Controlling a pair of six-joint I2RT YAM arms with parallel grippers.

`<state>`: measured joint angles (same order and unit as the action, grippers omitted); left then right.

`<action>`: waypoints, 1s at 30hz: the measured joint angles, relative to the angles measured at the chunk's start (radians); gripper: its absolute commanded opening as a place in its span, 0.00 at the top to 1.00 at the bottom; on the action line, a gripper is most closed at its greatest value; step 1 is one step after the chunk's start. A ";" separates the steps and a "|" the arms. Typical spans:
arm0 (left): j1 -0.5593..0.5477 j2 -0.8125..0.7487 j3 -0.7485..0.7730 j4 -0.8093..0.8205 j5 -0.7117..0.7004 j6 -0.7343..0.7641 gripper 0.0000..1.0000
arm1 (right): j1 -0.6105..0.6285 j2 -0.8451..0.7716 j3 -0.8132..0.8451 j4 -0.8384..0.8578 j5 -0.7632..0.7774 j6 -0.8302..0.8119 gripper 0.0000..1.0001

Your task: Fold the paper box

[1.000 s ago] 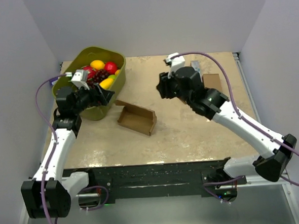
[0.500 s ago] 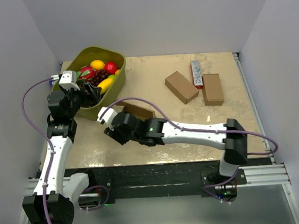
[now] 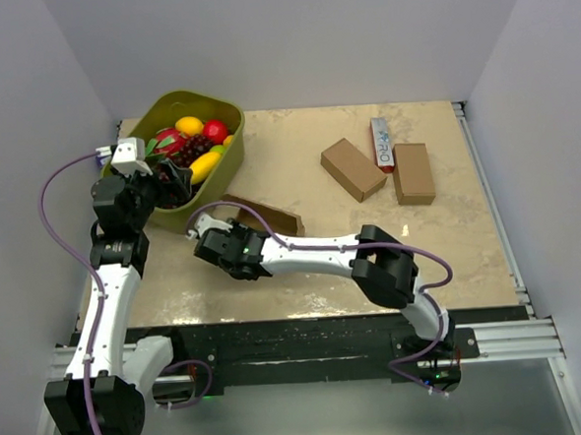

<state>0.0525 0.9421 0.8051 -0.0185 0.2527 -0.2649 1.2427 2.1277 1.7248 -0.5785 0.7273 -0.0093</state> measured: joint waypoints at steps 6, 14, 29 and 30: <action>0.000 0.000 0.000 0.000 0.001 0.000 0.12 | -0.055 0.061 0.020 0.010 0.127 -0.060 0.84; 0.000 0.000 0.000 0.000 0.002 0.000 0.12 | -0.105 0.117 0.043 0.019 0.147 -0.100 0.53; 0.001 0.001 0.000 0.000 0.018 0.000 0.12 | -0.106 0.106 0.042 0.019 0.098 -0.088 0.31; 0.001 0.001 0.000 0.000 0.020 0.000 0.12 | -0.105 0.089 0.032 0.021 0.087 -0.089 0.30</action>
<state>0.0532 0.9432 0.8047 -0.0181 0.2729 -0.2649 1.1378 2.2169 1.7573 -0.5571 0.8143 -0.0978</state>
